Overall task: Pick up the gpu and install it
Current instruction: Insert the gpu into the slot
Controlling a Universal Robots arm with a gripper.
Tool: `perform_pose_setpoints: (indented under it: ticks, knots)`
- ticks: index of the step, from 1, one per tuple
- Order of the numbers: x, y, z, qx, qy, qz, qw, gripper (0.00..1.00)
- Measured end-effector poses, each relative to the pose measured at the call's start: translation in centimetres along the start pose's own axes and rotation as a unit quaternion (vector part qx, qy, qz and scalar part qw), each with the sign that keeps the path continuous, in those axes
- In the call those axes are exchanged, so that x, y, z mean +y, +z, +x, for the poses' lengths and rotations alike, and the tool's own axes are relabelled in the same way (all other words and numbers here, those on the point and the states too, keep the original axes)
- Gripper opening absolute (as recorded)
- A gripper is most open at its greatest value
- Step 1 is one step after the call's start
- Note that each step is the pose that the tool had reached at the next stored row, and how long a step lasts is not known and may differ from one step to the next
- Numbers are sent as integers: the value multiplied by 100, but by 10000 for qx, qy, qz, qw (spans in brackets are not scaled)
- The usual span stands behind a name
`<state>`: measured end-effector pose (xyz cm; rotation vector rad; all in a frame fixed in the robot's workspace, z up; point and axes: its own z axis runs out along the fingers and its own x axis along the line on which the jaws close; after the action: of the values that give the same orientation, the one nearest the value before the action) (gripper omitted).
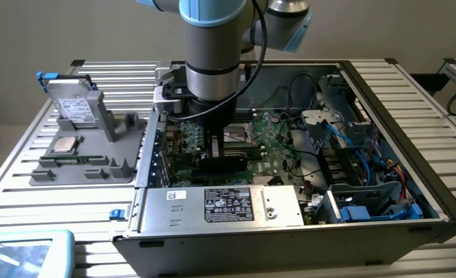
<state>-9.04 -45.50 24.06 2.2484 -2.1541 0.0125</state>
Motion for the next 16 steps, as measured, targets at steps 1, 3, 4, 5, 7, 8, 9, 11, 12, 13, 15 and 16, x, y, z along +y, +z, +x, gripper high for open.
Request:
perform_pose_setpoints:
  ticks: [1,3,4,5,7,8,9,11,12,13,15,16]
  knots:
    - [0,0,0,0,2,0,10000,27]
    - [0,1,0,1,2,0,10000,27]
    - [0,1,0,1,3,0,10000,27]
    - [0,1,0,0,3,0,10000,27]
    - [8,2,-2,-4,11,-5,10000,27]
    - [10,2,-3,-5,13,-8,10000,27]
    - [10,2,-3,-5,13,-8,10000,27]
    - [20,2,-5,-5,23,-6,10000,27]
    - [17,2,-5,-5,20,-7,10000,27]
    - [17,2,-5,-5,20,-7,10000,27]
    - [18,1,-5,-4,21,-7,10000,27]
    - [18,1,-5,-4,21,-7,10000,27]
